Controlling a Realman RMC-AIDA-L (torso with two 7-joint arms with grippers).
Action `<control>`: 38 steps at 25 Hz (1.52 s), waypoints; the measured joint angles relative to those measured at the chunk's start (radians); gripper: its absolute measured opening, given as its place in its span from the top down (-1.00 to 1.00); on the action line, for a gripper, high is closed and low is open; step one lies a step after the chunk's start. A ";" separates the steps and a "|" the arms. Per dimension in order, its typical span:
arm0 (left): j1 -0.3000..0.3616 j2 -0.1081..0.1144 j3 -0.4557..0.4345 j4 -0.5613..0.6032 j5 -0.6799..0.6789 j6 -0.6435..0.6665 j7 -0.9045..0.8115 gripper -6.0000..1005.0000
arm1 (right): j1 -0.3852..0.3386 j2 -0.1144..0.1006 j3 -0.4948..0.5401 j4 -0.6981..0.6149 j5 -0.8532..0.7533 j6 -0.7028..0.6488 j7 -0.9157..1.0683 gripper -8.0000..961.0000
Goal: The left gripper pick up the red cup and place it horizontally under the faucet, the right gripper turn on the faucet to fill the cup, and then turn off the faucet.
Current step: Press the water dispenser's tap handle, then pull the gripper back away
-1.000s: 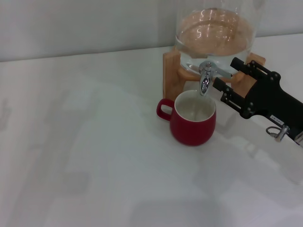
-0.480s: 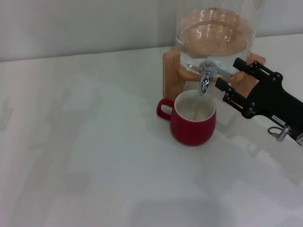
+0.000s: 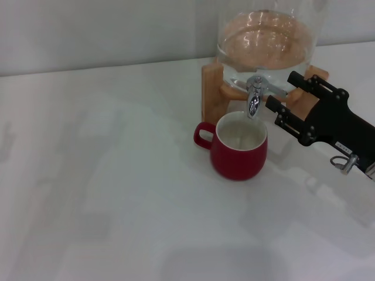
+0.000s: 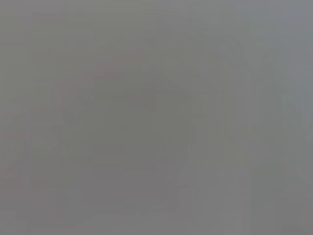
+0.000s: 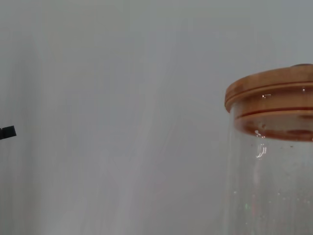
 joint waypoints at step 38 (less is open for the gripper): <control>-0.010 0.001 0.000 0.000 0.000 0.004 0.003 -0.50 | 0.004 -0.002 0.002 0.000 0.000 -0.006 0.000 -0.29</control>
